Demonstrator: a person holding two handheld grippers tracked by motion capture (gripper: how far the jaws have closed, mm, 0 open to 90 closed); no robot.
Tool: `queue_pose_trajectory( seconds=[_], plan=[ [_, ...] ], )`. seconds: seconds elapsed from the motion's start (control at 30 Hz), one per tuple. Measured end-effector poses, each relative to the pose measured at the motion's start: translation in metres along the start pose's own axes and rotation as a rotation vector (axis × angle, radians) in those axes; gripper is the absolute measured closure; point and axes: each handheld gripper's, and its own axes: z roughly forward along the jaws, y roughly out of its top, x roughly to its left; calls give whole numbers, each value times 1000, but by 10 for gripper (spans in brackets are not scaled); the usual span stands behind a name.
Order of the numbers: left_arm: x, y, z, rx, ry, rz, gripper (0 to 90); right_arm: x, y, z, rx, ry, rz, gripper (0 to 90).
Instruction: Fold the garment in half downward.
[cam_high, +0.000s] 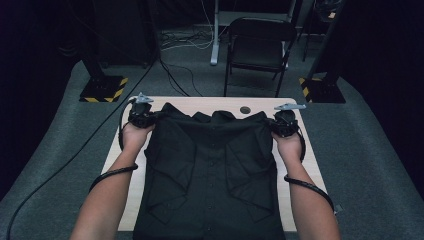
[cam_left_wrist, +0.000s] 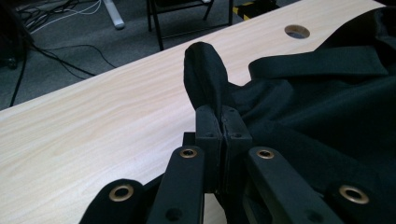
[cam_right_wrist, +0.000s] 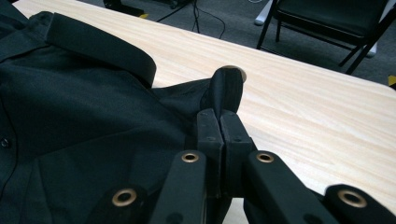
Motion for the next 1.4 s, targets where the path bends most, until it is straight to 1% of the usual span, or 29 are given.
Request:
queue_pose_trajectory(
  seconds=[0.1,0.17,0.23,0.37,0.5,0.63,0.67,0.77,1.0,1.03,1.1,1.13,1.17,1.2,1.23,1.3,1.4],
  plan=[
    [2,5,1,-3,3,-5,875,0,6,0,1,-9,-1,887],
    [3,8,2,1,3,-3,875,-1,9,0,0,-11,10,887],
    [4,10,2,-6,0,-14,875,-2,12,1,3,-13,24,887],
    [7,16,1,-8,-1,-15,875,-5,20,3,2,-18,31,887],
    [9,27,-2,-21,11,2,875,-5,30,1,-10,-22,20,888],
    [12,36,-6,-40,18,0,875,-5,39,-1,-25,-26,10,890],
    [12,40,-7,-41,21,6,875,-5,41,-3,-31,-27,8,891],
    [12,48,-12,-56,34,17,875,-5,48,-8,-60,-31,2,891],
    [8,69,-32,-137,58,41,875,-3,66,-27,-133,-43,-10,891],
    [7,71,-35,-156,61,40,875,-3,71,-31,-151,-47,-11,891],
    [6,77,-41,-170,67,49,875,-1,77,-37,-172,-57,-14,891],
    [5,80,-45,-188,75,55,875,-1,80,-41,-188,-63,-17,891],
    [5,82,-47,-193,76,59,875,1,84,-46,-214,-66,-18,891],
    [6,84,-51,-201,73,56,875,1,86,-48,-225,-70,-18,891],
    [6,84,-52,-201,70,54,875,3,88,-50,-234,-71,-22,891],
    [8,82,-52,-194,68,51,875,4,89,-50,-228,-68,-31,891],
    [10,72,-49,-175,56,38,875,7,83,-46,-214,-59,-35,891]
  ],
)
